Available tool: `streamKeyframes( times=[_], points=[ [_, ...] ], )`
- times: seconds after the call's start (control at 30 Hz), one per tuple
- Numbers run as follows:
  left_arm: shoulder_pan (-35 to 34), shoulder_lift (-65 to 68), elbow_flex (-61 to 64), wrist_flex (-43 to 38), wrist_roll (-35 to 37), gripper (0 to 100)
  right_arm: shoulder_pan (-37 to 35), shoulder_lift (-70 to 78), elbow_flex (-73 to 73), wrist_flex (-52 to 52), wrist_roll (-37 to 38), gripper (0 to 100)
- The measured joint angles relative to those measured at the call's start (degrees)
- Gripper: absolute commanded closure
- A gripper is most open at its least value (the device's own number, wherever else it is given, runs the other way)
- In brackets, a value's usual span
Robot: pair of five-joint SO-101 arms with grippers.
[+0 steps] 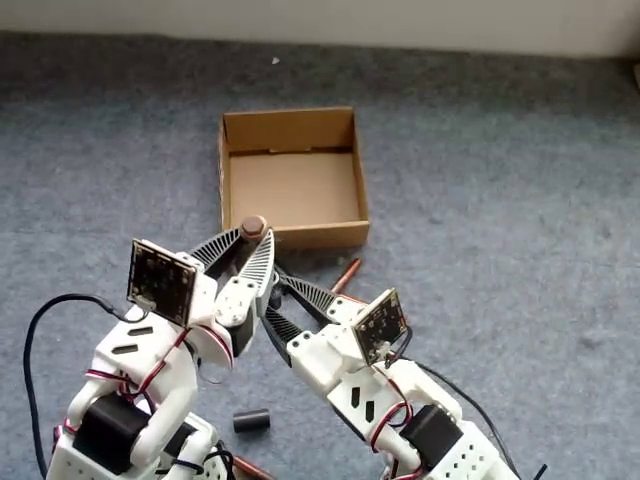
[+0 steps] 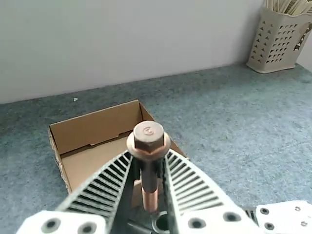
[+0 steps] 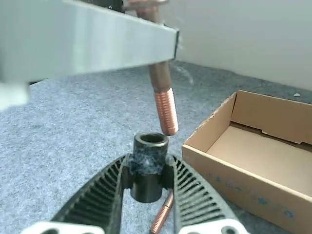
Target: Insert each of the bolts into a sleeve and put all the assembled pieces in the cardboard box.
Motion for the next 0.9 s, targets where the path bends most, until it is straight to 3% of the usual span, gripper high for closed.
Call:
streamKeyframes(
  times=[0.3,0.6,0.9],
  points=[
    [0.4,0.0,-4.7,2.8,-1.2,99,0.0,0.0,0.0,-3.0,6.7,99.4],
    [0.4,-0.4,-6.6,5.0,-1.2,99,0.0,0.0,0.0,-4.0,7.2,99.4],
    [4.9,-1.0,-6.9,6.2,-3.4,99,0.0,0.1,0.0,-4.0,7.2,99.4]
  ],
)
